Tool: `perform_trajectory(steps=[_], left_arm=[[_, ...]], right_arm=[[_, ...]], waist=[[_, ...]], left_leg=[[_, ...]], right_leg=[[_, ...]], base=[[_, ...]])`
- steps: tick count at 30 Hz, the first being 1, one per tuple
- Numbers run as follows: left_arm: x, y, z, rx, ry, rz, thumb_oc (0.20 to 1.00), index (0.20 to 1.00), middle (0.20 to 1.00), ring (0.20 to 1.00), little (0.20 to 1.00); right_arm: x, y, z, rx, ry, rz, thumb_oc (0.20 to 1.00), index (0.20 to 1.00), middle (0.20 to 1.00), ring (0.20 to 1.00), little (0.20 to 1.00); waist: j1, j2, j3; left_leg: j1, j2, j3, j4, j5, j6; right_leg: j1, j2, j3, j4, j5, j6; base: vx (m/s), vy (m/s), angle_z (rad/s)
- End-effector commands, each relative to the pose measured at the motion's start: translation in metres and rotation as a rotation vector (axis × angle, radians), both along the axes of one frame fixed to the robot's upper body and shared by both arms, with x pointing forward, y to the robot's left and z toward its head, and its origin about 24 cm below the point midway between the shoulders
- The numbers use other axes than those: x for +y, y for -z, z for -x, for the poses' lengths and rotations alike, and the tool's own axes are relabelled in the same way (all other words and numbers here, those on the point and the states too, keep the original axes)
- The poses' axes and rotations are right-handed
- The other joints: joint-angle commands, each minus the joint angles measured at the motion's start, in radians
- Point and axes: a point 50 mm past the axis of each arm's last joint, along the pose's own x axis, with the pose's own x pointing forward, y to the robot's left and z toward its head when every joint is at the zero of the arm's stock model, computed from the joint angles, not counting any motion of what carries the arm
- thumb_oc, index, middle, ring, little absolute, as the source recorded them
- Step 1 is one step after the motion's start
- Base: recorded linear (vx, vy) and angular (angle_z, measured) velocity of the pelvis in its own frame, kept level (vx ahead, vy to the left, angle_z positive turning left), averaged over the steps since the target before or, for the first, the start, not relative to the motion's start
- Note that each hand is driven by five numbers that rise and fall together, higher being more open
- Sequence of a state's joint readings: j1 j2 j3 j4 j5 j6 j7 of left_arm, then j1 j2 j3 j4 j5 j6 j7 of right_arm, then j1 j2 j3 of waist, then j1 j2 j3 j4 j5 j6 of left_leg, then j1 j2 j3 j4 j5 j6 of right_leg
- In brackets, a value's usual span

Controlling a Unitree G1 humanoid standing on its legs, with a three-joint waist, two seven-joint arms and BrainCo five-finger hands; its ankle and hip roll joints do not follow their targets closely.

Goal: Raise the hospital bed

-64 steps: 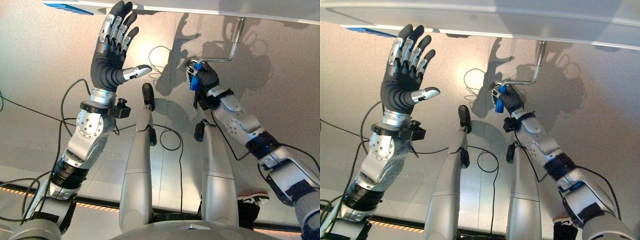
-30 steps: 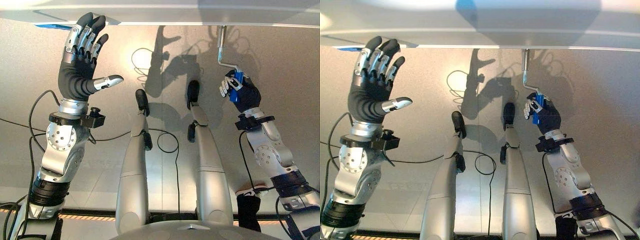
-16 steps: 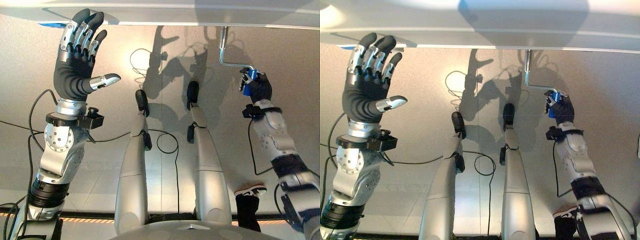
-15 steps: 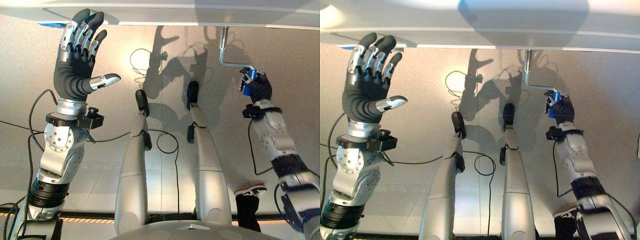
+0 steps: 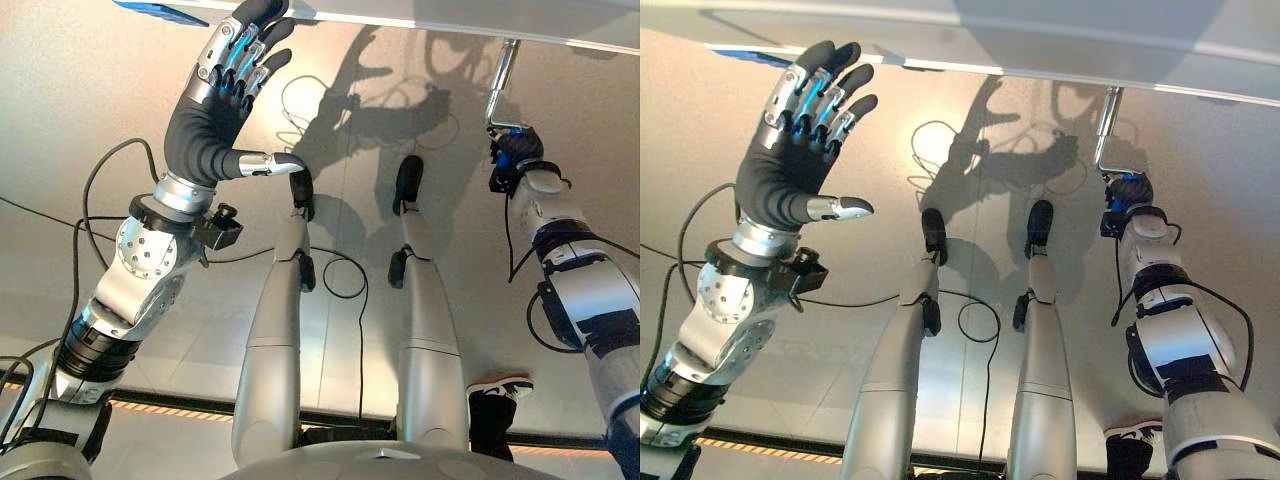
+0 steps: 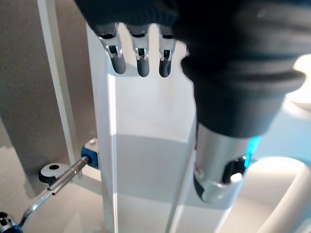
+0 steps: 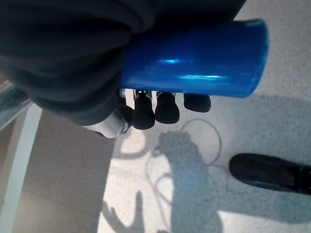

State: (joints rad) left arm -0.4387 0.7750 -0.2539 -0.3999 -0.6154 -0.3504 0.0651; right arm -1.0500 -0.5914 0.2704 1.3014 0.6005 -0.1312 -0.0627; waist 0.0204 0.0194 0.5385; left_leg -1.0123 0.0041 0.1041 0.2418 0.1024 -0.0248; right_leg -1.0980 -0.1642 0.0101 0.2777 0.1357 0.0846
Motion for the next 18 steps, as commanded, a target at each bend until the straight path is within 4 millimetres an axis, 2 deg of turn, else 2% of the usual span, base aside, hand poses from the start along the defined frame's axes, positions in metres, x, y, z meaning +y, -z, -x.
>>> perform_trajectory(steps=[1,4,5,6,7,11,13,14,15,16,17,18], left_arm=[[-0.007,-0.010,0.016,-0.090,0.076,0.147,1.000,1.000,1.000,1.000,1.000],[-0.008,-0.010,0.015,-0.085,0.080,0.179,1.000,1.000,1.000,1.000,1.000],[-0.009,-0.011,0.015,-0.087,0.078,0.193,1.000,1.000,1.000,1.000,1.000],[-0.011,-0.012,0.014,-0.084,0.076,0.211,1.000,1.000,1.000,1.000,1.000],[-0.010,-0.012,0.014,-0.084,0.075,0.210,1.000,1.000,1.000,1.000,1.000],[-0.011,-0.011,0.012,-0.069,0.066,0.258,1.000,1.000,1.000,1.000,1.000],[-0.010,-0.011,0.011,-0.062,0.059,0.276,1.000,1.000,1.000,1.000,1.000],[-0.010,-0.012,0.011,-0.065,0.050,0.288,1.000,1.000,1.000,1.000,1.000],[-0.010,-0.012,0.011,-0.065,0.048,0.288,1.000,1.000,1.000,1.000,1.000],[-0.009,-0.011,0.012,-0.062,0.046,0.293,1.000,1.000,1.000,1.000,1.000],[-0.010,-0.011,0.011,-0.060,0.046,0.298,1.000,1.000,1.000,1.000,1.000],[-0.009,-0.011,0.012,-0.062,0.037,0.301,1.000,1.000,1.000,1.000,1.000]], right_arm=[[-0.047,0.028,0.028,0.203,0.223,0.039,0.200,0.200,0.200,0.200,0.200],[-0.021,0.043,0.020,0.216,0.174,-0.016,0.200,0.200,0.200,0.200,0.200],[-0.009,0.049,0.016,0.228,0.146,-0.020,0.200,0.200,0.200,0.200,0.200],[0.016,0.061,0.011,0.265,0.091,-0.036,0.200,0.200,0.200,0.200,0.200],[0.017,0.062,0.011,0.265,0.090,-0.037,0.200,0.200,0.200,0.200,0.200],[0.073,0.081,0.003,0.314,-0.045,-0.047,0.200,0.200,0.200,0.200,0.200],[0.101,0.085,0.000,0.313,-0.118,-0.037,0.200,0.200,0.200,0.200,0.200],[0.130,0.090,-0.001,0.321,-0.209,-0.009,0.200,0.200,0.200,0.200,0.200],[0.130,0.090,-0.001,0.321,-0.210,-0.009,0.200,0.200,0.200,0.200,0.200],[0.148,0.090,-0.001,0.315,-0.267,0.014,0.200,0.200,0.200,0.200,0.200],[0.158,0.088,-0.001,0.298,-0.296,0.020,0.200,0.200,0.200,0.200,0.200],[0.185,0.086,0.000,0.276,-0.386,0.048,0.200,0.200,0.200,0.200,0.200]], waist=[[-0.012,0.140,-0.019],[-0.005,0.148,-0.019],[-0.004,0.148,-0.019],[-0.003,0.148,-0.019],[-0.004,0.147,-0.019],[-0.004,0.147,-0.019],[-0.007,0.143,-0.019],[-0.008,0.141,-0.019],[-0.010,0.140,-0.019],[-0.011,0.137,-0.019],[-0.012,0.135,-0.019],[-0.012,0.131,-0.019]], left_leg=[[-0.024,0.030,-0.075,0.073,-0.073,-0.057],[-0.033,0.028,-0.073,0.079,-0.077,-0.054],[-0.036,0.028,-0.074,0.081,-0.078,-0.053],[-0.043,0.026,-0.073,0.082,-0.077,-0.052],[-0.043,0.026,-0.073,0.082,-0.077,-0.052],[-0.054,0.025,-0.072,0.081,-0.076,-0.049],[-0.058,0.024,-0.070,0.084,-0.075,-0.049],[-0.062,0.023,-0.068,0.082,-0.073,-0.048],[-0.062,0.023,-0.068,0.082,-0.073,-0.048],[-0.062,0.022,-0.067,0.078,-0.070,-0.048],[-0.062,0.022,-0.069,0.076,-0.069,-0.049],[-0.061,0.022,-0.069,0.072,-0.066,-0.048]], right_leg=[[-0.009,0.022,-0.034,0.103,-0.122,0.055],[-0.018,0.021,-0.032,0.109,-0.124,0.053],[-0.023,0.022,-0.032,0.111,-0.124,0.053],[-0.027,0.021,-0.033,0.107,-0.122,0.052],[-0.027,0.021,-0.033,0.107,-0.122,0.052],[-0.037,0.023,-0.030,0.105,-0.117,0.051],[-0.039,0.023,-0.031,0.106,-0.114,0.051],[-0.042,0.022,-0.029,0.104,-0.110,0.051],[-0.042,0.022,-0.029,0.104,-0.110,0.051],[-0.040,0.021,-0.028,0.098,-0.107,0.052],[-0.041,0.022,-0.028,0.095,-0.104,0.053],[-0.041,0.022,-0.029,0.090,-0.101,0.053]], base=[[0.00,0.000,0.00],[0.00,0.000,0.00],[0.00,0.000,0.00],[0.00,0.000,0.00],[0.00,0.000,0.00],[0.00,0.000,0.00],[0.00,0.000,0.00],[0.00,0.000,0.00],[0.00,0.020,-0.03],[0.00,0.000,0.00],[0.00,0.025,-0.03],[0.00,0.000,0.00]])
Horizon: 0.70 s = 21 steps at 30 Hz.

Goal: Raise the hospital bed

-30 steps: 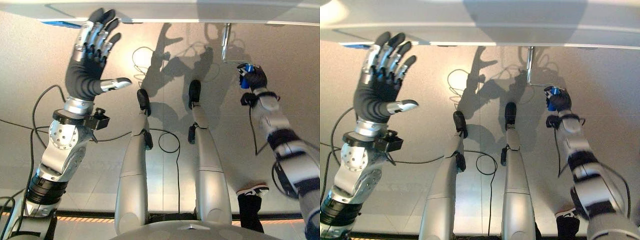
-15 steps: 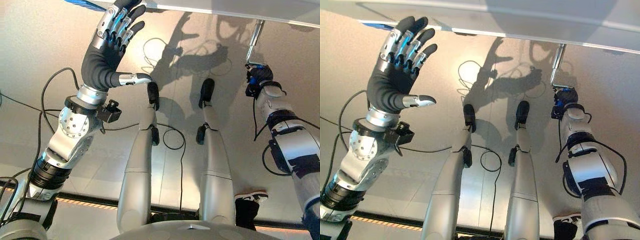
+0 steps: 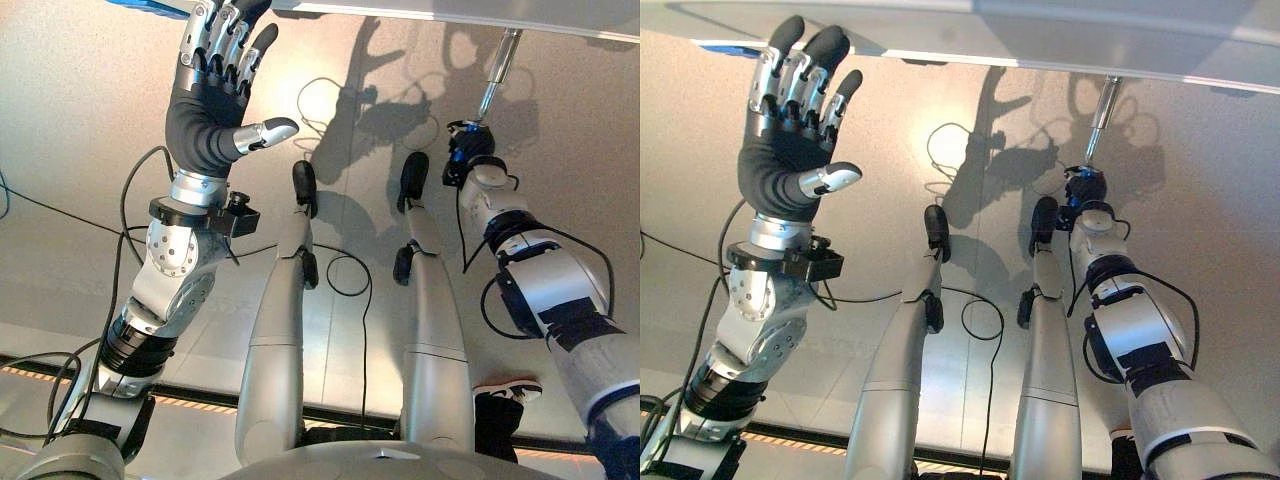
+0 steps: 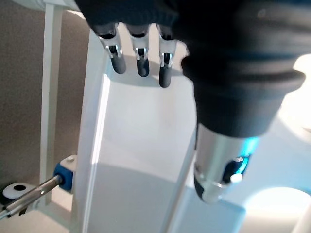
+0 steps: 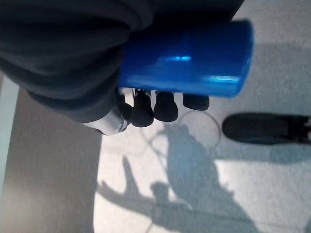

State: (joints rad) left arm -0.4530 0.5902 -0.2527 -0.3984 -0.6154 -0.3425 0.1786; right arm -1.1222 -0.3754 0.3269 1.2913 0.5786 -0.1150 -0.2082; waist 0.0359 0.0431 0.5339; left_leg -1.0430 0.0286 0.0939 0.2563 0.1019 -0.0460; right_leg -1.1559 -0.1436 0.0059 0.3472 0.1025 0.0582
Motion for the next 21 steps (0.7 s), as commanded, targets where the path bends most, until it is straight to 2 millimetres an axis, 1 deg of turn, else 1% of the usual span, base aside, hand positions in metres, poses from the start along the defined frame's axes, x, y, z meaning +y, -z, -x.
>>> perform_trajectory(steps=[1,2,4,5,6,7,8,9,10,11,12,13,14,15,16,17,18,20,21], left_arm=[[0.002,-0.013,0.016,-0.107,0.014,0.053,1.000,1.000,1.000,1.000,1.000],[0.004,-0.013,0.016,-0.105,0.007,0.065,1.000,1.000,1.000,1.000,1.000],[0.004,-0.014,0.016,-0.109,0.002,0.071,1.000,1.000,1.000,1.000,1.000],[0.004,-0.014,0.016,-0.110,-0.002,0.073,1.000,1.000,1.000,1.000,1.000],[0.004,-0.013,0.016,-0.110,-0.003,0.073,1.000,1.000,1.000,1.000,1.000],[0.005,-0.013,0.016,-0.111,-0.008,0.073,1.000,1.000,1.000,1.000,1.000],[0.005,-0.012,0.016,-0.107,-0.014,0.072,1.000,1.000,1.000,1.000,1.000],[0.007,-0.011,0.017,-0.109,-0.023,0.072,1.000,1.000,1.000,1.000,1.000],[0.008,-0.011,0.017,-0.113,-0.026,0.072,1.000,1.000,1.000,1.000,1.000],[0.008,-0.011,0.017,-0.113,-0.026,0.072,1.000,1.000,1.000,1.000,1.000],[0.010,-0.010,0.018,-0.115,-0.028,0.076,1.000,1.000,1.000,1.000,1.000],[0.010,-0.010,0.018,-0.115,-0.028,0.077,1.000,1.000,1.000,1.000,1.000],[0.010,-0.010,0.019,-0.119,-0.026,0.072,1.000,1.000,1.000,1.000,1.000],[0.010,-0.010,0.019,-0.119,-0.026,0.072,1.000,1.000,1.000,1.000,1.000],[0.010,-0.009,0.020,-0.123,-0.027,0.064,1.000,1.000,1.000,1.000,1.000],[0.010,-0.009,0.020,-0.123,-0.027,0.064,1.000,1.000,1.000,1.000,1.000],[0.011,-0.009,0.020,-0.129,-0.031,0.053,1.000,1.000,1.000,1.000,1.000],[0.013,-0.008,0.021,-0.130,-0.032,0.035,1.000,1.000,1.000,1.000,1.000],[0.014,-0.007,0.023,-0.132,-0.043,0.017,1.000,1.000,1.000,1.000,1.000]], right_arm=[[0.098,0.082,0.023,0.263,-0.301,0.082,0.200,0.200,0.200,0.200,0.200],[0.119,0.078,0.025,0.231,-0.369,0.099,0.200,0.200,0.200,0.200,0.200],[0.139,0.071,0.026,0.191,-0.439,0.106,0.200,0.200,0.200,0.200,0.200],[0.149,0.067,0.028,0.167,-0.474,0.111,0.200,0.200,0.200,0.200,0.200],[0.149,0.067,0.028,0.167,-0.475,0.111,0.200,0.200,0.200,0.200,0.200],[0.159,0.063,0.029,0.141,-0.513,0.117,0.200,0.200,0.200,0.200,0.200],[0.172,0.058,0.033,0.107,-0.573,0.130,0.200,0.200,0.200,0.200,0.200],[0.190,0.047,0.039,0.038,-0.658,0.126,0.200,0.200,0.200,0.200,0.200],[0.200,0.041,0.043,0.003,-0.709,0.129,0.200,0.200,0.200,0.200,0.200],[0.200,0.041,0.043,0.004,-0.710,0.129,0.200,0.200,0.200,0.200,0.200],[0.216,0.025,0.052,-0.085,-0.808,0.063,0.200,0.200,0.200,0.200,0.200],[0.216,0.026,0.053,-0.084,-0.807,0.064,0.200,0.200,0.200,0.200,0.200],[0.223,0.012,0.059,-0.152,-0.871,0.018,0.200,0.200,0.200,0.200,0.200],[0.223,0.012,0.059,-0.152,-0.871,0.018,0.200,0.200,0.200,0.200,0.200],[0.227,-0.002,0.065,-0.223,-0.923,-0.007,0.200,0.200,0.200,0.200,0.200],[0.226,-0.002,0.065,-0.223,-0.923,-0.007,0.200,0.200,0.200,0.200,0.200],[0.229,-0.013,0.071,-0.281,-0.972,0.005,0.200,0.200,0.200,0.200,0.200],[0.226,-0.020,0.079,-0.326,-1.031,0.002,0.200,0.200,0.200,0.200,0.200],[0.215,-0.032,0.084,-0.397,-1.050,-0.017,0.200,0.200,0.200,0.200,0.200]], waist=[[-0.028,0.107,-0.014],[-0.029,0.102,-0.014],[-0.030,0.102,-0.014],[-0.030,0.101,-0.014],[-0.031,0.100,-0.014],[-0.031,0.099,-0.014],[-0.033,0.098,-0.014],[-0.033,0.094,-0.014],[-0.034,0.092,-0.014],[-0.035,0.092,-0.014],[-0.038,0.086,-0.014],[-0.039,0.086,-0.014],[-0.041,0.082,-0.014],[-0.041,0.082,-0.014],[-0.044,0.075,-0.014],[-0.044,0.075,-0.014],[-0.047,0.070,-0.014],[-0.051,0.063,-0.014],[-0.057,0.058,-0.014]], left_leg=[[-0.030,-0.003,-0.059,0.057,-0.065,-0.027],[-0.030,-0.003,-0.059,0.054,-0.063,-0.028],[-0.031,-0.004,-0.058,0.050,-0.061,-0.028],[-0.031,-0.004,-0.057,0.049,-0.060,-0.028],[-0.031,-0.004,-0.057,0.049,-0.060,-0.028],[-0.031,-0.004,-0.057,0.047,-0.059,-0.029],[-0.030,-0.005,-0.056,0.047,-0.058,-0.029],[-0.029,-0.004,-0.056,0.046,-0.057,-0.030],[-0.028,-0.004,-0.057,0.046,-0.057,-0.030],[-0.027,-0.004,-0.056,0.046,-0.057,-0.030],[-0.025,-0.003,-0.056,0.046,-0.056,-0.031],[-0.024,-0.003,-0.056,0.045,-0.056,-0.031],[-0.019,-0.001,-0.055,0.045,-0.055,-0.032],[-0.019,-0.001,-0.055,0.045,-0.055,-0.032],[-0.011,0.001,-0.054,0.043,-0.054,-0.033],[-0.011,0.001,-0.054,0.043,-0.054,-0.033],[-0.008,0.003,-0.053,0.042,-0.053,-0.035],[-0.001,0.005,-0.052,0.039,-0.052,-0.036],[0.004,0.005,-0.052,0.038,-0.052,-0.037]], right_leg=[[0.017,0.002,-0.025,0.020,-0.067,0.080],[0.019,0.002,-0.025,0.016,-0.066,0.081],[0.019,0.003,-0.026,0.013,-0.065,0.081],[0.020,0.002,-0.026,0.011,-0.064,0.081],[0.020,0.002,-0.026,0.011,-0.064,0.081],[0.021,0.002,-0.026,0.009,-0.063,0.081],[0.023,0.002,-0.025,0.007,-0.061,0.082],[0.025,0.002,-0.025,0.004,-0.060,0.082],[0.026,0.002,-0.026,0.004,-0.059,0.082],[0.027,0.002,-0.025,0.004,-0.060,0.082],[0.029,0.002,-0.024,0.003,-0.058,0.083],[0.030,0.002,-0.024,0.003,-0.058,0.083],[0.033,0.001,-0.024,0.002,-0.056,0.084],[0.033,0.001,-0.024,0.002,-0.056,0.084],[0.041,-0.001,-0.023,-0.002,-0.053,0.085],[0.041,-0.001,-0.023,-0.002,-0.053,0.085],[0.045,-0.002,-0.023,-0.006,-0.051,0.086],[0.053,-0.002,-0.025,-0.011,-0.050,0.087],[0.061,-0.001,-0.027,-0.017,-0.048,0.088]], base=[[0.00,0.000,0.00],[0.00,0.000,0.00],[0.00,0.017,0.00],[0.00,0.000,0.00],[0.00,0.000,0.00],[0.00,0.000,0.00],[0.00,0.000,0.00],[0.00,0.000,0.00],[0.00,0.000,0.00],[0.00,0.009,-0.04],[0.00,0.002,-0.03],[0.00,0.004,-0.04],[0.00,0.000,0.00],[0.00,-0.003,-0.04],[0.00,-0.005,-0.03],[0.00,-0.007,-0.04],[0.00,0.000,0.00],[0.00,0.000,0.00],[0.00,0.000,0.00]])
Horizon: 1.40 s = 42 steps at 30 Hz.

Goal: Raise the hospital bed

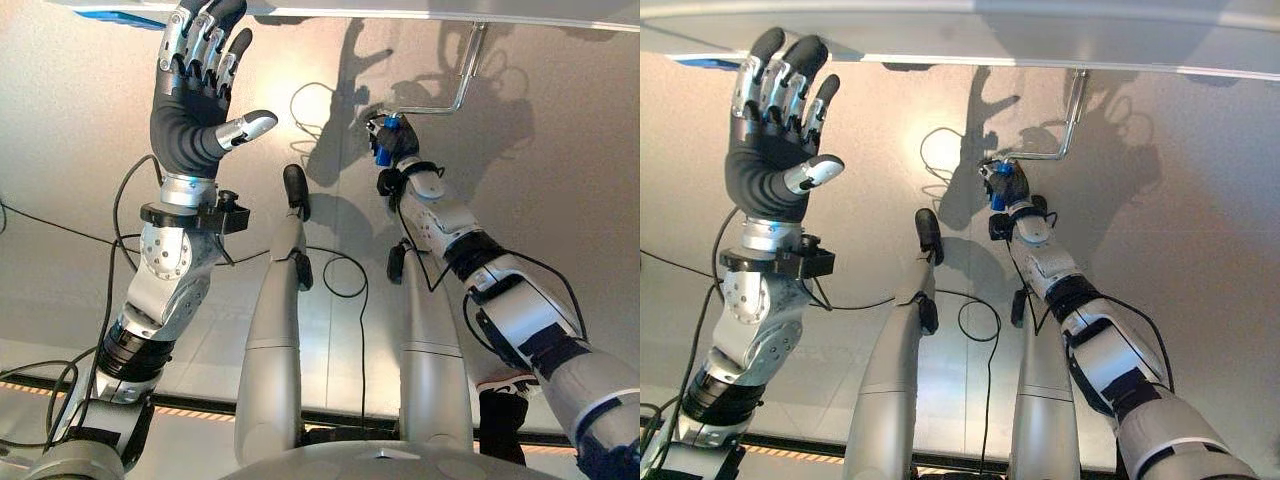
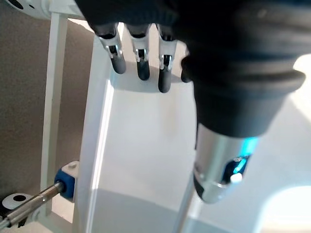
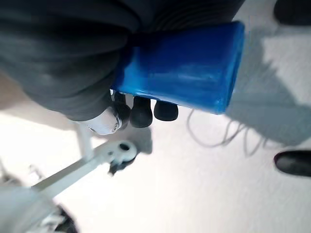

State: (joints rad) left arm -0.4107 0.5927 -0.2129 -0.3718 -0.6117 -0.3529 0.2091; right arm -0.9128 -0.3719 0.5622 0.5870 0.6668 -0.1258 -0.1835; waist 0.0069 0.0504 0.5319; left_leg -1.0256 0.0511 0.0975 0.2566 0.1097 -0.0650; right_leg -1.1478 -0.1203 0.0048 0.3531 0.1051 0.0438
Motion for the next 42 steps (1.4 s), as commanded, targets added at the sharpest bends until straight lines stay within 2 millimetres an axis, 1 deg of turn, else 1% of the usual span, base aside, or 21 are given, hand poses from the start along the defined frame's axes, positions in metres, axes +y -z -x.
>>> perform_trajectory(steps=[1,2,3,4,5,6,10,11,13,14,18,22,24,28,29,31,32,33,38,39,42], left_arm=[[0.000,-0.014,0.027,-0.169,0.033,-0.025,1.000,1.000,1.000,1.000,1.000],[0.001,-0.013,0.027,-0.167,0.025,-0.034,1.000,1.000,1.000,1.000,1.000],[0.003,-0.011,0.028,-0.163,0.011,-0.061,1.000,1.000,1.000,1.000,1.000],[0.003,-0.011,0.028,-0.162,0.012,-0.060,1.000,1.000,1.000,1.000,1.000],[0.004,-0.009,0.029,-0.160,-0.003,-0.089,1.000,1.000,1.000,1.000,1.000],[0.004,-0.008,0.029,-0.160,-0.002,-0.088,1.000,1.000,1.000,1.000,1.000],[0.012,-0.006,0.031,-0.159,-0.038,-0.111,1.000,1.000,1.000,1.000,1.000],[0.012,-0.005,0.031,-0.158,-0.036,-0.111,1.000,1.000,1.000,1.000,1.000],[0.014,-0.004,0.031,-0.156,-0.046,-0.116,1.000,1.000,1.000,1.000,1.000],[0.018,-0.004,0.032,-0.156,-0.053,-0.117,1.000,1.000,1.000,1.000,1.000],[0.023,-0.005,0.033,-0.158,-0.060,-0.103,1.000,1.000,1.000,1.000,1.000],[0.031,-0.006,0.037,-0.162,-0.072,-0.108,1.000,1.000,1.000,1.000,1.000],[0.033,-0.006,0.038,-0.162,-0.077,-0.107,1.000,1.000,1.000,1.000,1.000],[0.037,-0.008,0.041,-0.178,-0.077,-0.091,1.000,1.000,1.000,1.000,1.000],[0.037,-0.008,0.041,-0.178,-0.076,-0.091,1.000,1.000,1.000,1.000,1.000],[0.039,-0.009,0.042,-0.182,-0.080,-0.081,1.000,1.000,1.000,1.000,1.000],[0.039,-0.009,0.042,-0.182,-0.080,-0.081,1.000,1.000,1.000,1.000,1.000],[0.040,-0.011,0.043,-0.191,-0.083,-0.065,1.000,1.000,1.000,1.000,1.000],[0.041,-0.013,0.045,-0.204,-0.084,-0.051,1.000,1.000,1.000,1.000,1.000],[0.041,-0.013,0.046,-0.208,-0.089,-0.044,1.000,1.000,1.000,1.000,1.000],[0.042,-0.013,0.046,-0.211,-0.088,-0.039,1.000,1.000,1.000,1.000,1.000]], right_arm=[[0.106,-0.008,0.052,-0.133,-0.521,0.027,0.200,0.200,0.200,0.200,0.200],[0.099,-0.016,0.055,-0.172,-0.533,0.012,0.200,0.200,0.200,0.200,0.200],[0.076,-0.028,0.062,-0.233,-0.536,-0.051,0.200,0.200,0.200,0.200,0.200],[0.076,-0.028,0.062,-0.232,-0.535,-0.050,0.200,0.200,0.200,0.200,0.200],[0.053,-0.037,0.070,-0.286,-0.536,-0.106,0.200,0.200,0.200,0.200,0.200],[0.053,-0.037,0.070,-0.285,-0.535,-0.106,0.200,0.200,0.200,0.200,0.200],[0.005,-0.048,0.088,-0.379,-0.477,-0.224,0.200,0.200,0.200,0.200,0.200],[0.004,-0.047,0.088,-0.378,-0.477,-0.224,0.200,0.200,0.200,0.200,0.200],[-0.016,-0.049,0.093,-0.404,-0.425,-0.263,0.200,0.200,0.200,0.200,0.200],[-0.034,-0.053,0.097,-0.434,-0.377,-0.318,0.200,0.200,0.200,0.200,0.200],[-0.052,-0.056,0.107,-0.475,-0.346,-0.398,0.200,0.200,0.200,0.200,0.200],[-0.084,-0.062,0.118,-0.547,-0.241,-0.422,0.200,0.200,0.200,0.200,0.200],[-0.089,-0.062,0.120,-0.553,-0.218,-0.423,0.200,0.200,0.200,0.200,0.200],[-0.119,-0.061,0.122,-0.590,-0.055,-0.444,0.200,0.200,0.200,0.200,0.200],[-0.119,-0.061,0.123,-0.590,-0.054,-0.444,0.200,0.200,0.200,0.200,0.200],[-0.138,-0.062,0.123,-0.616,0.056,-0.453,0.200,0.200,0.200,0.200,0.200],[-0.138,-0.062,0.123,-0.616,0.056,-0.453,0.200,0.200,0.200,0.200,0.200],[-0.150,-0.063,0.123,-0.634,0.137,-0.463,0.200,0.200,0.200,0.200,0.200],[-0.170,-0.065,0.124,-0.660,0.273,-0.446,0.200,0.200,0.200,0.200,0.200],[-0.181,-0.062,0.124,-0.655,0.367,-0.412,0.200,0.200,0.200,0.200,0.200],[-0.192,-0.060,0.122,-0.645,0.467,-0.377,0.200,0.200,0.200,0.200,0.200]], waist=[[-0.028,0.051,-0.012],[-0.032,0.049,-0.012],[-0.040,0.042,-0.012],[-0.039,0.043,-0.012],[-0.050,0.038,-0.012],[-0.049,0.039,-0.012],[-0.073,0.030,-0.012],[-0.072,0.030,-0.012],[-0.080,0.025,-0.012],[-0.088,0.020,-0.012],[-0.096,0.011,-0.012],[-0.111,-0.005,-0.012],[-0.113,-0.007,-0.012],[-0.123,-0.017,-0.012],[-0.122,-0.017,-0.012],[-0.127,-0.019,-0.012],[-0.127,-0.019,-0.012],[-0.130,-0.022,-0.012],[-0.133,-0.025,-0.012],[-0.133,-0.027,-0.012],[-0.134,-0.027,-0.012]], left_leg=[[-0.013,-0.018,-0.055,0.038,-0.060,-0.018],[-0.010,-0.018,-0.055,0.036,-0.060,-0.018],[-0.007,-0.016,-0.056,0.035,-0.059,-0.018],[-0.006,-0.016,-0.056,0.034,-0.059,-0.018],[0.000,-0.015,-0.054,0.032,-0.058,-0.018],[0.001,-0.015,-0.054,0.032,-0.059,-0.018],[0.025,-0.014,-0.053,0.025,-0.061,-0.020],[0.026,-0.014,-0.052,0.025,-0.061,-0.020],[0.037,-0.013,-0.052,0.021,-0.063,-0.020],[0.047,-0.012,-0.052,0.018,-0.065,-0.021],[0.061,-0.010,-0.047,0.016,-0.068,-0.022],[0.074,-0.010,-0.046,0.015,-0.073,-0.022],[0.077,-0.009,-0.046,0.013,-0.073,-0.023],[0.090,-0.007,-0.045,0.002,-0.073,-0.025],[0.090,-0.007,-0.045,0.002,-0.073,-0.025],[0.092,-0.006,-0.049,0.004,-0.076,-0.025],[0.092,-0.006,-0.049,0.004,-0.076,-0.025],[0.096,-0.006,-0.050,0.001,-0.076,-0.026],[0.098,-0.005,-0.053,-0.003,-0.077,-0.027],[0.098,-0.004,-0.054,-0.003,-0.078,-0.027],[0.098,-0.003,-0.057,-0.003,-0.080,-0.026]], right_leg=[[0.053,-0.025,-0.025,-0.023,-0.051,0.102],[0.056,-0.025,-0.026,-0.026,-0.050,0.103],[0.060,-0.024,-0.024,-0.027,-0.050,0.104],[0.061,-0.024,-0.025,-0.027,-0.050,0.104],[0.066,-0.023,-0.023,-0.030,-0.049,0.105],[0.067,-0.023,-0.023,-0.030,-0.049,0.105],[0.086,-0.020,-0.019,-0.038,-0.049,0.110],[0.087,-0.020,-0.019,-0.039,-0.049,0.110],[0.096,-0.018,-0.017,-0.039,-0.050,0.112],[0.102,-0.016,-0.015,-0.037,-0.053,0.112],[0.115,-0.014,-0.012,-0.039,-0.055,0.114],[0.129,-0.009,-0.011,-0.044,-0.056,0.116],[0.133,-0.009,-0.012,-0.046,-0.056,0.116],[0.145,-0.002,-0.011,-0.057,-0.058,0.117],[0.145,-0.002,-0.011,-0.057,-0.059,0.117],[0.147,0.001,-0.011,-0.052,-0.063,0.115],[0.147,0.001,-0.011,-0.052,-0.063,0.115],[0.149,0.002,-0.010,-0.055,-0.064,0.115],[0.150,0.004,-0.013,-0.056,-0.067,0.114],[0.151,0.004,-0.013,-0.056,-0.068,0.113],[0.151,0.004,-0.014,-0.056,-0.068,0.113]], base=[[0.00,0.000,0.00],[0.00,0.000,0.00],[0.00,0.000,0.00],[0.00,0.000,0.00],[0.00,0.000,0.00],[0.00,0.000,0.00],[0.00,0.000,0.00],[0.00,0.000,0.00],[0.00,-0.019,0.02],[0.00,-0.032,0.04],[0.00,-0.027,0.02],[0.00,-0.029,0.03],[0.00,0.000,0.00],[0.00,-0.019,0.00],[0.01,-0.043,0.00],[0.00,0.000,0.00],[0.00,0.000,0.00],[0.00,0.000,0.00],[0.00,-0.007,0.00],[0.00,0.000,0.00],[0.00,0.000,0.00]])
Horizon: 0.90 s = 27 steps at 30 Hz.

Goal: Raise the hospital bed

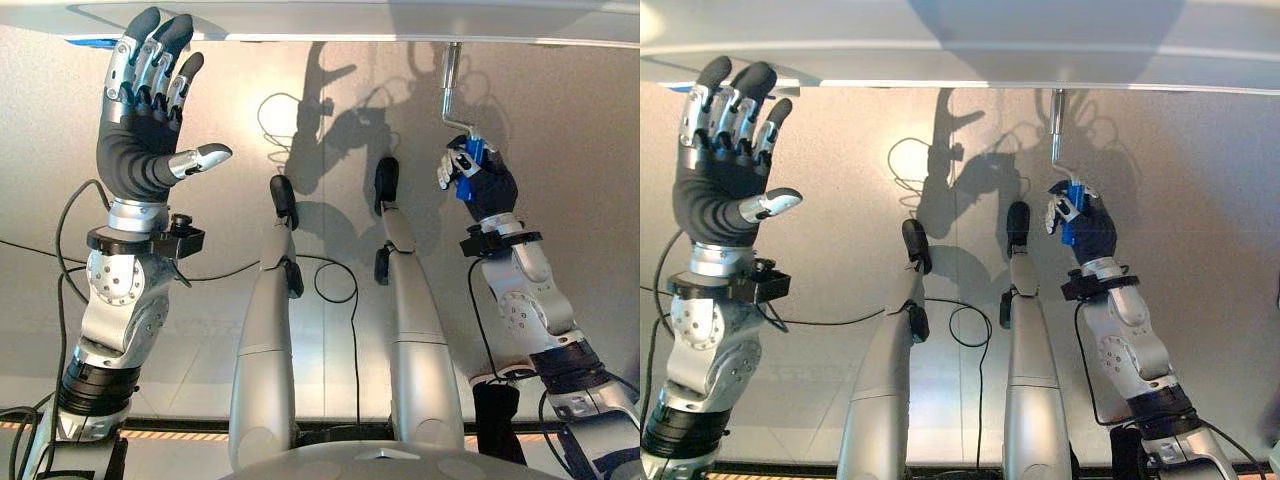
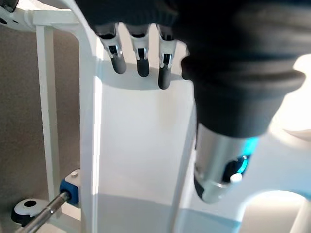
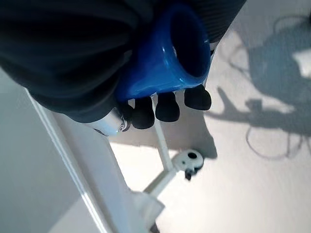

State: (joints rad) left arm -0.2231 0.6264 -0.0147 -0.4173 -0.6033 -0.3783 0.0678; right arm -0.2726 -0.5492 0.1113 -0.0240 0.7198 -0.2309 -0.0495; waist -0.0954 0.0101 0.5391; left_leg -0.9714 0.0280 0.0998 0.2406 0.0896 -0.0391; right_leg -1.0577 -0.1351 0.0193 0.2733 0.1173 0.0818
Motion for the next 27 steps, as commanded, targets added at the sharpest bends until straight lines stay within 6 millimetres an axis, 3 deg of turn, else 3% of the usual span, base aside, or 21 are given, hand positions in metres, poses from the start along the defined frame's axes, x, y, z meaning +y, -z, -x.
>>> perform_trajectory(steps=[1,3,7,9,14,17,18,19,24,25,26,27], left_arm=[[0.002,-0.023,0.027,-0.185,0.022,0.029,1.000,1.000,1.000,1.000,1.000],[0.002,-0.023,0.028,-0.186,0.031,0.040,1.000,1.000,1.000,1.000,1.000],[0.000,-0.021,0.027,-0.173,0.040,0.038,1.000,1.000,1.000,1.000,1.000],[-0.005,-0.021,0.025,-0.160,0.074,0.005,1.000,1.000,1.000,1.000,1.000],[-0.012,-0.021,0.021,-0.150,0.102,-0.032,1.000,1.000,1.000,1.000,1.000],[-0.021,-0.021,0.019,-0.137,0.151,-0.054,1.000,1.000,1.000,1.000,1.000],[-0.026,-0.022,0.017,-0.132,0.179,-0.075,1.000,1.000,1.000,1.000,1.000],[-0.026,-0.022,0.016,-0.134,0.177,-0.073,1.000,1.000,1.000,1.000,1.000],[-0.036,-0.026,0.012,-0.138,0.227,-0.076,1.000,1.000,1.000,1.000,1.000],[-0.038,-0.027,0.011,-0.142,0.241,-0.052,1.000,1.000,1.000,1.000,1.000],[-0.038,-0.027,0.011,-0.142,0.241,-0.052,1.000,1.000,1.000,1.000,1.000],[-0.041,-0.029,0.010,-0.147,0.248,-0.045,1.000,1.000,1.000,1.000,1.000]], right_arm=[[-0.085,-0.075,0.028,-0.406,0.451,-0.130,0.200,0.200,0.200,0.200,0.200],[-0.100,-0.072,0.022,-0.356,0.581,-0.081,0.200,0.200,0.200,0.200,0.200],[-0.114,-0.066,0.012,-0.283,0.678,-0.048,0.200,0.200,0.200,0.200,0.200],[-0.136,-0.065,-0.011,-0.143,0.808,0.027,0.200,0.200,0.200,0.200,0.200],[-0.158,-0.066,-0.033,0.024,0.870,0.101,0.200,0.200,0.200,0.200,0.200],[-0.168,-0.050,-0.047,0.215,0.876,0.180,0.200,0.200,0.200,0.200,0.200],[-0.174,-0.039,-0.051,0.353,0.881,0.246,0.200,0.200,0.200,0.200,0.200],[-0.174,-0.042,-0.052,0.350,0.879,0.248,0.200,0.200,0.200,0.200,0.200],[-0.160,-0.013,-0.064,0.540,0.834,0.279,0.200,0.200,0.200,0.200,0.200],[-0.144,-0.001,-0.072,0.574,0.780,0.294,0.200,0.200,0.200,0.200,0.200],[-0.144,-0.001,-0.072,0.574,0.781,0.293,0.200,0.200,0.200,0.200,0.200],[-0.132,0.010,-0.077,0.602,0.741,0.282,0.200,0.200,0.200,0.200,0.200]], waist=[[-0.031,0.014,-0.019],[-0.027,0.017,-0.019],[-0.020,0.024,-0.019],[0.002,0.033,-0.019],[0.017,0.043,-0.019],[0.032,0.052,-0.019],[0.046,0.061,-0.019],[0.043,0.063,-0.019],[0.075,0.099,-0.019],[0.086,0.112,-0.019],[0.086,0.112,-0.019],[0.090,0.119,-0.019]], left_leg=[[0.044,0.020,-0.059,0.014,-0.060,-0.052],[0.043,0.019,-0.059,0.014,-0.061,-0.052],[0.042,0.018,-0.061,0.011,-0.061,-0.051],[0.040,0.016,-0.062,0.008,-0.059,-0.051],[0.030,0.016,-0.063,0.011,-0.057,-0.051],[0.022,0.016,-0.066,0.018,-0.055,-0.053],[0.016,0.015,-0.068,0.023,-0.053,-0.054],[0.014,0.016,-0.069,0.023,-0.054,-0.054],[0.002,0.007,-0.075,0.027,-0.052,-0.050],[-0.006,0.005,-0.077,0.034,-0.053,-0.049],[-0.007,0.005,-0.078,0.036,-0.054,-0.049],[-0.008,0.003,-0.078,0.040,-0.055,-0.047]], right_leg=[[0.061,0.019,-0.029,0.024,-0.082,0.074],[0.062,0.020,-0.029,0.025,-0.084,0.073],[0.060,0.019,-0.030,0.026,-0.084,0.072],[0.056,0.018,-0.034,0.028,-0.085,0.070],[0.047,0.014,-0.039,0.034,-0.085,0.069],[0.041,0.013,-0.042,0.040,-0.086,0.065],[0.039,0.010,-0.047,0.043,-0.088,0.066],[0.038,0.010,-0.047,0.043,-0.088,0.066],[0.027,0.002,-0.054,0.054,-0.092,0.066],[0.019,0.001,-0.054,0.065,-0.097,0.064],[0.019,0.000,-0.055,0.066,-0.098,0.064],[0.015,0.000,-0.053,0.073,-0.101,0.062]], base=[[0.00,0.000,0.00],[0.00,0.000,0.00],[0.00,0.000,0.00],[0.00,0.000,0.00],[0.00,0.007,0.00],[0.00,0.010,0.00],[0.00,0.000,0.00],[0.00,0.000,0.00],[-0.01,0.006,0.03],[0.00,0.000,0.00],[0.00,0.000,0.00],[0.00,0.000,0.00]])
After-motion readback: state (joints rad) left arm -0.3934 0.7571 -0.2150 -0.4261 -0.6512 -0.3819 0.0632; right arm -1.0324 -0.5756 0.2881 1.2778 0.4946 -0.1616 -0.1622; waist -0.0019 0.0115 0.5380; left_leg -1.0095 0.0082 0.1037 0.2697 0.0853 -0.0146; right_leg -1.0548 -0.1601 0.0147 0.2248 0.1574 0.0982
